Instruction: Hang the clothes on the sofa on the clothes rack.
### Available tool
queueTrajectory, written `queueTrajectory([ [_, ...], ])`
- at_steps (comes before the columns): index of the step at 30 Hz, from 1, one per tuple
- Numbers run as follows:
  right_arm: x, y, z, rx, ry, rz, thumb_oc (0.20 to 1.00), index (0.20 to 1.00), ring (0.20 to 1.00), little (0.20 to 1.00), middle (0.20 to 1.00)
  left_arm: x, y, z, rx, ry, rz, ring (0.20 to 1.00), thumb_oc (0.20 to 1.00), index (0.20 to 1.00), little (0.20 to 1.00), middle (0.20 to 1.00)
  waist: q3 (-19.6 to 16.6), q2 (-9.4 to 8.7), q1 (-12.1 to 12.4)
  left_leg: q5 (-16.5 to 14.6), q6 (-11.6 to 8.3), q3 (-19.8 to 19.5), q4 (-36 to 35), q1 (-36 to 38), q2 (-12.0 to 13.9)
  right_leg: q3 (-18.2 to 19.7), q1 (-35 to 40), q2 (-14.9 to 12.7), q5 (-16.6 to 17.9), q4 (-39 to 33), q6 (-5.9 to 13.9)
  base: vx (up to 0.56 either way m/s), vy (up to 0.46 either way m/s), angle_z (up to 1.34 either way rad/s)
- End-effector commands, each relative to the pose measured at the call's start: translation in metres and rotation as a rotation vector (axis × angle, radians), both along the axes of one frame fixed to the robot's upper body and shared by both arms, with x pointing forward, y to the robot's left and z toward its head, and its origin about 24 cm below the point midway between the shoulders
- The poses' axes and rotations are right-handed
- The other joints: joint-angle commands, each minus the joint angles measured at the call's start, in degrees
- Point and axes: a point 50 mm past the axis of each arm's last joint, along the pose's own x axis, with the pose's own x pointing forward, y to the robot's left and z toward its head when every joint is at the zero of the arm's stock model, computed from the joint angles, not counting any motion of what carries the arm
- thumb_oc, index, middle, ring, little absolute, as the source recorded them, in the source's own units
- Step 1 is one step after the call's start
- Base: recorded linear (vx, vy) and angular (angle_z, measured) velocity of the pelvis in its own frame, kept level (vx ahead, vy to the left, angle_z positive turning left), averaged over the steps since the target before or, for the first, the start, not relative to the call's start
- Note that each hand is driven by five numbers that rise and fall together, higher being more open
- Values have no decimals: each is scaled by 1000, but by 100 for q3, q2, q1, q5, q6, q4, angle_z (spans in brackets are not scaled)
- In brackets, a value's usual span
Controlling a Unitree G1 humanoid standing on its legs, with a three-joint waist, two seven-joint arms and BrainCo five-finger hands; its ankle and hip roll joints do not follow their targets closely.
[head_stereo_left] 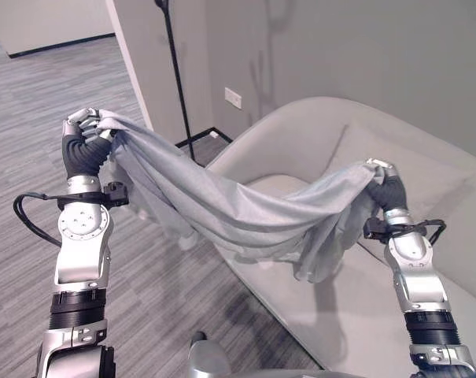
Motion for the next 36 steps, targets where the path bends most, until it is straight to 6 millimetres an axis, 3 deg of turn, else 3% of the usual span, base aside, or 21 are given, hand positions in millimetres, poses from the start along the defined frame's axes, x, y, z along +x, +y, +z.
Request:
queueTrajectory([
  [1,-7,-15,63,-22,-291,-52,200,200,200,200,200,4,-32,28,90,-147,-113,200,200,200,200,200,-292,834,-343,28,230,-102,-1167,1127,-568,165,-425,433,43,735,-79,56,383,41],
  [5,-6,-15,64,-37,-294,-51,200,200,200,200,200,3,-28,22,67,-129,-99,200,200,200,200,200,-202,755,-565,-19,312,-277,-1167,1246,-870,168,-1026,1327,43,352,-57,85,158,63],
  [6,-6,-15,64,-38,-294,-50,200,200,200,200,200,3,-28,22,67,-129,-98,200,200,200,200,200,-207,763,-571,-30,309,-280,-1167,1246,-861,163,-1027,1336,37,355,-58,108,84,37],
  [8,-8,-13,62,-44,-285,-41,200,200,200,200,200,5,-28,17,54,-111,-88,200,200,200,200,200,-137,668,-723,-68,424,-481,-1167,1367,-1013,435,-1392,1664,51,129,-119,127,54,53],
  [10,-9,-15,56,-32,-267,-42,200,200,200,200,200,2,-31,12,32,-110,-105,200,200,200,200,200,-225,563,-692,3,480,-565,-1167,1363,-1053,517,-1067,1680,72,-295,-189,134,-38,93],
  [12,-8,-17,54,-28,-263,-45,200,200,200,200,200,-1,-30,6,11,-99,-105,200,200,200,200,200,-360,600,-665,29,500,-505,-1167,1418,-976,455,-1002,1661,86,-437,-162,197,-33,75],
  [13,-10,-23,51,-37,-248,-63,200,200,200,200,200,-2,-30,2,10,-81,-109,200,200,200,200,200,-435,648,-661,331,478,-447,-1167,1572,-862,356,-893,1640,88,-439,-147,199,-11,30],
  [17,-11,-27,52,-40,-247,-74,200,200,200,200,200,0,-35,-3,-36,-76,-139,200,200,200,200,200,-361,594,-708,284,382,-163,-209,1298,-567,141,-506,1363,50,-439,-108,145,-19,21],
  [22,-14,-36,54,-50,-248,-104,200,200,200,200,200,-2,-31,1,-7,-67,-140,200,200,200,200,200,-392,411,-490,237,489,-178,-881,868,-98,290,-320,1185,-62,-439,-107,156,86,7],
  [24,-13,-38,53,-57,-246,-113,200,200,200,200,200,-2,-30,3,-2,-76,-134,200,200,200,200,200,-364,311,-378,448,421,-312,-1167,379,264,407,-134,1097,-47,-439,-91,209,184,-42],
  [27,-15,-43,52,-47,-243,-137,200,200,200,200,200,0,-34,4,4,-79,-147,200,200,200,200,200,-412,279,-359,422,235,-418,-1167,-76,755,485,263,872,55,-439,-131,270,363,-8],
  [32,-12,-36,55,-50,-250,-112,200,200,200,200,200,-2,-34,7,28,-81,-146,200,200,200,200,200,-476,384,-205,725,129,-724,-1150,-20,862,745,376,558,193,-301,-163,198,457,-28],
  [33,-9,-31,53,-35,-239,-86,200,200,200,200,200,-4,-36,12,38,-101,-162,200,200,200,200,200,-672,437,-178,690,70,-758,-1149,263,691,926,163,120,274,-93,-188,210,913,-87],
  [35,-10,-34,52,-38,-237,-101,200,200,200,200,200,-1,-38,10,52,-83,-168,200,200,200,200,200,-771,459,-218,568,72,-598,-1167,408,399,930,101,-223,309,157,-242,189,849,-73],
  [36,-10,-34,52,-38,-237,-101,200,200,200,200,200,-1,-38,10,52,-83,-169,200,200,200,200,200,-767,450,-211,565,76,-590,-1167,416,389,938,98,-234,300,168,-237,173,876,-3],
])
